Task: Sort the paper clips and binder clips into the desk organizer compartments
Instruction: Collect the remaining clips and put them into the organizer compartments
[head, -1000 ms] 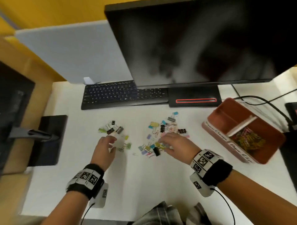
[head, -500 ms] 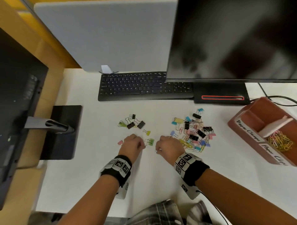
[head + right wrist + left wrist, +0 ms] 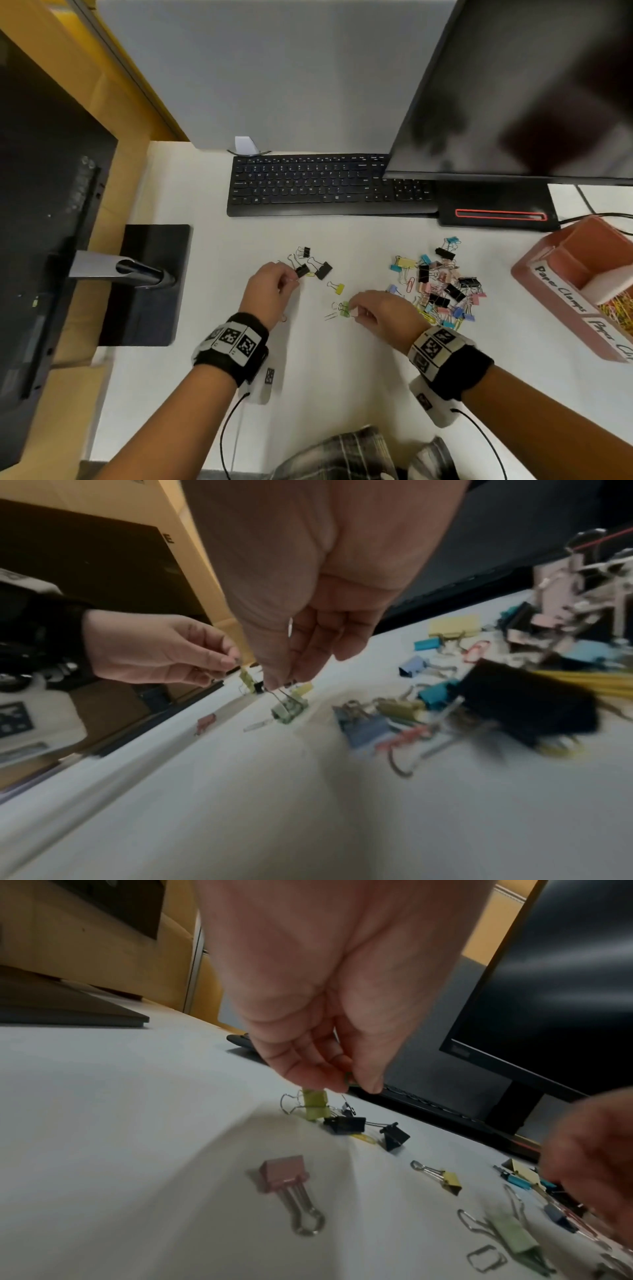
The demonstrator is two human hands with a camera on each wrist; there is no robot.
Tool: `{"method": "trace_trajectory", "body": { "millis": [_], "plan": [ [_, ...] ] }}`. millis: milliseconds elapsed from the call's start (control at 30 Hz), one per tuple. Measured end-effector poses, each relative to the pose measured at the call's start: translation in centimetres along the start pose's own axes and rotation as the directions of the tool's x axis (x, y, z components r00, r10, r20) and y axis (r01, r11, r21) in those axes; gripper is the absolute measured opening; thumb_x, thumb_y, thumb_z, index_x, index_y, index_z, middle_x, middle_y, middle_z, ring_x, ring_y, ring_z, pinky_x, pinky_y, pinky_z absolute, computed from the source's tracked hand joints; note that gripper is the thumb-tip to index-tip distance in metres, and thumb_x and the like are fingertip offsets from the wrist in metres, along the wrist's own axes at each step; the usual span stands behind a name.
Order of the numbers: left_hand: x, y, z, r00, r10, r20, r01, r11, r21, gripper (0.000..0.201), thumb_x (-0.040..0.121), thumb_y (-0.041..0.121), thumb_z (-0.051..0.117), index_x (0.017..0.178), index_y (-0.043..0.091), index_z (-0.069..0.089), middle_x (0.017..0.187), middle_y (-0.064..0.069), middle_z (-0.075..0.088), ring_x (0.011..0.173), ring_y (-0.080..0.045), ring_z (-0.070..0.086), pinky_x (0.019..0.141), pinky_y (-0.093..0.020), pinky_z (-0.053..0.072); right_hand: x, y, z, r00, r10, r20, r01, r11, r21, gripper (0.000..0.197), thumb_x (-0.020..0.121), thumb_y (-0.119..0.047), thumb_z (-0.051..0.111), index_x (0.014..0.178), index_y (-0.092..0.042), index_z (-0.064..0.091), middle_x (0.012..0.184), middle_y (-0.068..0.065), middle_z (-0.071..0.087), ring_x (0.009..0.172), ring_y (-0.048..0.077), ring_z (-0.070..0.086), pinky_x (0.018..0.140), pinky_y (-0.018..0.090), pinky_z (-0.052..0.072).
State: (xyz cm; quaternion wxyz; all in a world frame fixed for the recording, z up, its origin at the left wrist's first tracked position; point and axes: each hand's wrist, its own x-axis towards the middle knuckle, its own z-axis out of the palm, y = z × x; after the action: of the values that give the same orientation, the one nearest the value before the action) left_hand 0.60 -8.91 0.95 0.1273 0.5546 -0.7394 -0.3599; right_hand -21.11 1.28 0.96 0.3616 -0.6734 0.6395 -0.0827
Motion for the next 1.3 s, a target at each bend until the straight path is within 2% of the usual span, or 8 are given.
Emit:
{"method": "trace_trajectory", "body": {
  "millis": [167, 267, 434, 667, 900, 1067, 1167, 1301],
  "plan": [
    [0.4, -0.1, 0.6, 0.998, 0.008, 0.066, -0.009, 1.0, 0.01, 0.039, 0.085, 0.012, 0.061, 0.123, 0.019, 0.055, 0.086, 0.0, 0.056, 0.076, -0.012, 0.051, 0.071, -0.011, 0.036, 1.8, -3.3, 1.2, 0.971, -0.057, 0.232, 0.083, 0.991, -0.102, 0.039, 0.095, -0.021, 0.048, 0.134, -0.021, 0.044, 0.122, 0.003, 0.058, 0.108, 0.021, 0.055, 0.096, 0.034, 0.043],
    [0.8, -0.4, 1.8, 0.978, -0.013, 0.207, -0.018, 0.989, 0.146, 0.05, 0.087, 0.013, 0.057, 0.134, 0.023, 0.044, 0.095, -0.006, 0.057, 0.088, -0.022, 0.054, 0.084, -0.03, 0.043, 3.0, -3.6, 2.6, 0.976, -0.002, 0.217, 0.064, 0.959, -0.277, 0.038, 0.097, -0.017, 0.042, 0.135, -0.018, 0.041, 0.128, 0.007, 0.053, 0.115, 0.026, 0.052, 0.092, 0.038, 0.045],
    [-0.1, -2.5, 1.7, 0.992, -0.036, 0.12, 0.023, 0.993, 0.115, 0.033, 0.085, 0.011, 0.057, 0.116, 0.023, 0.057, 0.108, -0.003, 0.062, 0.097, -0.02, 0.057, 0.089, -0.029, 0.045, 3.5, -1.9, 3.3, 0.986, -0.001, 0.166, 0.05, 0.955, -0.294, 0.025, 0.095, -0.013, 0.045, 0.117, -0.013, 0.058, 0.114, 0.01, 0.057, 0.106, 0.029, 0.055, 0.082, 0.036, 0.048],
    [-1.0, -3.4, -0.6, 0.993, -0.101, 0.059, 0.102, 0.995, -0.009, 0.02, 0.084, 0.005, 0.059, 0.102, 0.014, 0.059, 0.098, -0.004, 0.06, 0.069, -0.003, 0.059, 0.06, 0.0, 0.042, 3.2, -1.2, 2.9, 0.996, -0.027, 0.088, 0.039, 0.989, -0.141, 0.017, 0.094, -0.019, 0.049, 0.094, -0.01, 0.063, 0.107, 0.004, 0.055, 0.098, 0.02, 0.054, 0.076, 0.036, 0.052],
    [1.0, 0.2, 0.7, 1.0, -0.018, 0.008, 0.017, 0.997, 0.076, 0.029, 0.085, 0.017, 0.06, 0.114, 0.017, 0.058, 0.088, -0.001, 0.059, 0.08, -0.017, 0.054, 0.077, -0.028, 0.045, 2.4, -1.0, 3.0, 0.993, 0.023, 0.112, -0.016, 0.998, -0.063, 0.022, 0.095, -0.017, 0.043, 0.111, -0.015, 0.058, 0.112, 0.005, 0.059, 0.103, 0.021, 0.054, 0.09, 0.033, 0.047],
    [4.5, 2.0, 2.3, 0.981, -0.057, 0.184, 0.006, 0.963, 0.269, 0.023, 0.089, 0.017, 0.047, 0.112, 0.013, 0.053, 0.089, -0.007, 0.053, 0.078, -0.025, 0.053, 0.069, -0.031, 0.041, 1.9, -0.1, 2.5, 0.989, 0.031, 0.142, -0.023, 0.998, -0.058, 0.023, 0.096, -0.019, 0.042, 0.105, -0.013, 0.062, 0.109, 0.008, 0.059, 0.101, 0.024, 0.054, 0.09, 0.034, 0.045],
    [5.7, 2.7, 2.3, 0.948, -0.026, 0.317, -0.051, 0.972, 0.231, 0.048, 0.092, 0.013, 0.042, 0.138, 0.023, 0.034, 0.087, -0.007, 0.05, 0.075, -0.021, 0.05, 0.068, -0.031, 0.041, 1.6, 0.6, 2.2, 0.99, 0.037, 0.135, -0.035, 0.999, -0.019, 0.021, 0.095, -0.018, 0.044, 0.103, -0.012, 0.063, 0.107, 0.009, 0.059, 0.1, 0.023, 0.053, 0.09, 0.034, 0.045],
    [4.9, 2.3, 1.6, 0.995, -0.081, 0.064, 0.082, 0.997, -0.005, 0.043, 0.089, 0.011, 0.051, 0.13, 0.019, 0.038, 0.083, -0.005, 0.058, 0.071, -0.015, 0.052, 0.069, -0.028, 0.042, 1.3, 1.0, 1.9, 0.993, 0.034, 0.109, -0.033, 0.999, -0.008, 0.02, 0.095, -0.017, 0.045, 0.102, -0.012, 0.063, 0.106, 0.007, 0.059, 0.099, 0.021, 0.054, 0.088, 0.03, 0.046]
  ]
}}
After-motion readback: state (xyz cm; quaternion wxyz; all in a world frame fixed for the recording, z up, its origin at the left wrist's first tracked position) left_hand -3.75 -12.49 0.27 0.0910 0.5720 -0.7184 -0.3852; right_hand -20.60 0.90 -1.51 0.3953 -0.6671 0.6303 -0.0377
